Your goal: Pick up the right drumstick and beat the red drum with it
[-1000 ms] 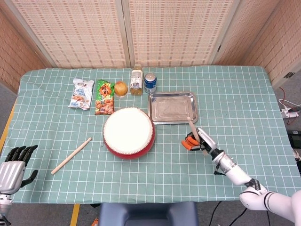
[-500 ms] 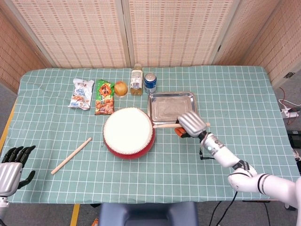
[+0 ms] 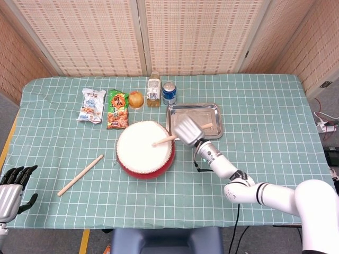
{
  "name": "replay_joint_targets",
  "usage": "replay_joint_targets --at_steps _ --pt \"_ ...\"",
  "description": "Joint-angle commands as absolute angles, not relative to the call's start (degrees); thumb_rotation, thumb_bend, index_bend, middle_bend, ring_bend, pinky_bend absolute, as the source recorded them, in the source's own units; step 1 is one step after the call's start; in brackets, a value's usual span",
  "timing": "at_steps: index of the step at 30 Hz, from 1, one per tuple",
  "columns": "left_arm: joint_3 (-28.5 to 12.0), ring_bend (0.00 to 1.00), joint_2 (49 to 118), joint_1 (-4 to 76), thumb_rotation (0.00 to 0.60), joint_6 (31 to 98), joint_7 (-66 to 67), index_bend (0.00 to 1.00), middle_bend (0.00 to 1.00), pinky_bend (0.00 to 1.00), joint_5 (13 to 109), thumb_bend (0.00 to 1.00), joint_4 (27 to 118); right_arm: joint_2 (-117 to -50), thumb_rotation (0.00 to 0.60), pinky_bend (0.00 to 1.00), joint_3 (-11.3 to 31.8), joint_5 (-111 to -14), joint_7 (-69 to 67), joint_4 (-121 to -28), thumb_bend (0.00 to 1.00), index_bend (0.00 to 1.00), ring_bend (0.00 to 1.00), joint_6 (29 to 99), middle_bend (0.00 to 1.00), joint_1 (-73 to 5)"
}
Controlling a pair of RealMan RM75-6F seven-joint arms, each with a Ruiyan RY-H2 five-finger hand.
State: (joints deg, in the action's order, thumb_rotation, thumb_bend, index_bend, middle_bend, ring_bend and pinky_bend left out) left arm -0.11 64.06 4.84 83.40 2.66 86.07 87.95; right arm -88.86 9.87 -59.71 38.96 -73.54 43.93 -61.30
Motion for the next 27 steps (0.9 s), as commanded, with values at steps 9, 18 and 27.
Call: replay_joint_targets --at_steps 9,18,27 --pt "-0.1 0.09 64.7 4.8 0.6 83.1 2.1 0.12 0.15 0.11 85.8 0.3 86.9 -92.5 0.6 1.0 13.0 -64.9 29.6 -70.3 0.51 1.0 1.0 53.4 0.91 -60.1" --pt "-0.2 0.09 64.7 4.9 0.6 83.0 2.5 0.12 0.15 0.11 86.1 0.3 87.2 -92.3 0.6 1.0 11.6 -65.0 29.4 -68.5 0.52 1.0 1.0 50.0 0.92 -60.1" --pt "-0.3 0.09 64.7 5.0 0.6 82.6 2.8 0.12 0.15 0.11 85.7 0.3 87.2 -95.2 0.6 1.0 7.1 -67.5 40.7 -61.9 0.52 1.0 1.0 48.6 0.92 -61.6"
